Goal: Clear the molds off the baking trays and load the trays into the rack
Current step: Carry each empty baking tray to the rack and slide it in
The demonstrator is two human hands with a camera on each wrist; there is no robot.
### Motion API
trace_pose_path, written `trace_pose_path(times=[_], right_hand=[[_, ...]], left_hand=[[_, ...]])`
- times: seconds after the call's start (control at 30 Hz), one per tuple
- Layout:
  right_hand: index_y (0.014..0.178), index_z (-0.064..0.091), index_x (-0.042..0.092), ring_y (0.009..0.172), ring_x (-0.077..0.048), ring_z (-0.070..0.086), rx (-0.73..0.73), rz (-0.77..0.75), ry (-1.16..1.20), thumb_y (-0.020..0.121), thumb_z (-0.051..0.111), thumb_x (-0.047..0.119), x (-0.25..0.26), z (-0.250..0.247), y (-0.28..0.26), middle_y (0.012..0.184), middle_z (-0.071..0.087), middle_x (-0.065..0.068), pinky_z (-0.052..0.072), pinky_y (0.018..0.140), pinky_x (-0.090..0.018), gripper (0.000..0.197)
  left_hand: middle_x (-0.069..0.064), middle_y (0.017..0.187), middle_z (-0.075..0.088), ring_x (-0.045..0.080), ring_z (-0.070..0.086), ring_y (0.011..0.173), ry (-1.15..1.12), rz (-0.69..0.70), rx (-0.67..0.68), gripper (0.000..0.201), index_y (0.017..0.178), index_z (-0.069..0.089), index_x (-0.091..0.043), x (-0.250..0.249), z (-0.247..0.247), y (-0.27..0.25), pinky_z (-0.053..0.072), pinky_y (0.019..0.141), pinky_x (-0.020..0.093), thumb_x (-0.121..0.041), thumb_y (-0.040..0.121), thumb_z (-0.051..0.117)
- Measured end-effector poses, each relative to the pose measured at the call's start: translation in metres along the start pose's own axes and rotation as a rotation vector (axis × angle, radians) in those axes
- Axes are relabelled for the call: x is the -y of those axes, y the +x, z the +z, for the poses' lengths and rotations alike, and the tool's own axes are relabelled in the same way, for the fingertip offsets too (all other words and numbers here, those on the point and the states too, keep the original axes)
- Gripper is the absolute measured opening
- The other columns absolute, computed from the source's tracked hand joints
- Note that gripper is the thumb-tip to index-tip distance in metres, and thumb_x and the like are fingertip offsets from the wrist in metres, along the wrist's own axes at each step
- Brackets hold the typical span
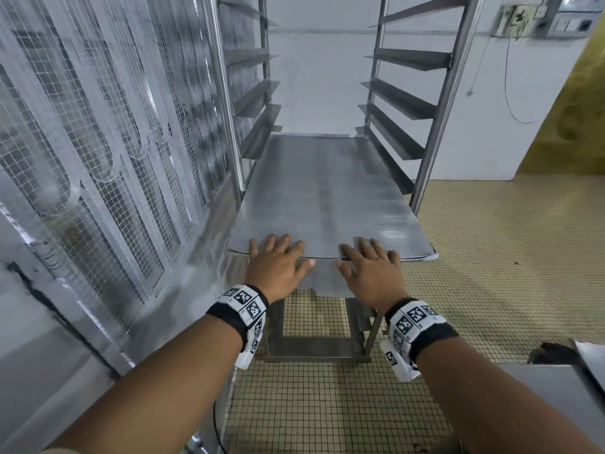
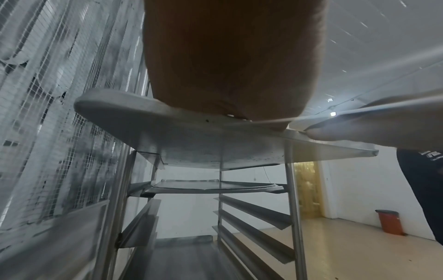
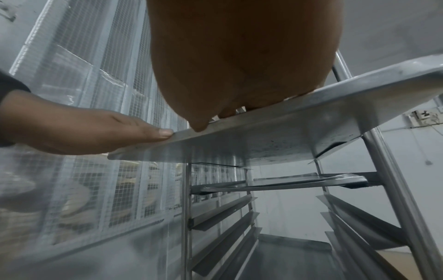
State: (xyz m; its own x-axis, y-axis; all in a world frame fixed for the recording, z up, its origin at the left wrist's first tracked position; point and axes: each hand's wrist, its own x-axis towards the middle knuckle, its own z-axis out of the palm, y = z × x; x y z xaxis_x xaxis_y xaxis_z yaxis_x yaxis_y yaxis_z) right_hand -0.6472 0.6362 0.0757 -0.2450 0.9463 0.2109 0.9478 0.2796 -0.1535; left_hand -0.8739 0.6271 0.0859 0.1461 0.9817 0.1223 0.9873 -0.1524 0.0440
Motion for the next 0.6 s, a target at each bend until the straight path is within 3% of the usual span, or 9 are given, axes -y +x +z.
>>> trace_pose_path(times=[0.07,0.2,0.6], right_hand=[[0.151,0.032,0.040,0.153,-0.027,0.016,-0.001,0.003,-0.013,0.101,0.019,0.062,-0.006,0.000,0.002,0.165,0.025,-0.004,0.015,0.119,-0.052,0.056],[0.153,0.032,0.040,0.153,-0.027,0.017,-0.011,0.013,0.003,0.102,0.020,0.060,-0.015,0.003,0.011,0.164,0.027,-0.002,0.015,0.120,-0.052,0.056],[0.143,0.050,0.041,0.149,-0.021,0.029,-0.122,0.021,0.046,0.099,0.029,0.065,-0.030,0.022,0.076,0.157,0.042,0.006,0.021,0.116,-0.047,0.054]], left_hand=[[0.002,0.168,0.018,0.029,0.011,0.154,-0.002,-0.015,0.011,0.070,0.156,0.024,-0.035,0.001,0.004,0.004,0.006,0.118,0.063,-0.071,0.098,0.011],[0.002,0.167,0.020,0.030,0.015,0.153,0.018,0.002,-0.008,0.070,0.155,0.026,-0.034,0.005,0.008,0.015,0.017,0.117,0.058,-0.072,0.097,0.011],[-0.001,0.165,0.026,0.025,0.019,0.151,0.050,-0.002,-0.068,0.070,0.153,0.031,-0.038,0.027,0.020,0.085,0.022,0.113,0.052,-0.074,0.096,0.011]])
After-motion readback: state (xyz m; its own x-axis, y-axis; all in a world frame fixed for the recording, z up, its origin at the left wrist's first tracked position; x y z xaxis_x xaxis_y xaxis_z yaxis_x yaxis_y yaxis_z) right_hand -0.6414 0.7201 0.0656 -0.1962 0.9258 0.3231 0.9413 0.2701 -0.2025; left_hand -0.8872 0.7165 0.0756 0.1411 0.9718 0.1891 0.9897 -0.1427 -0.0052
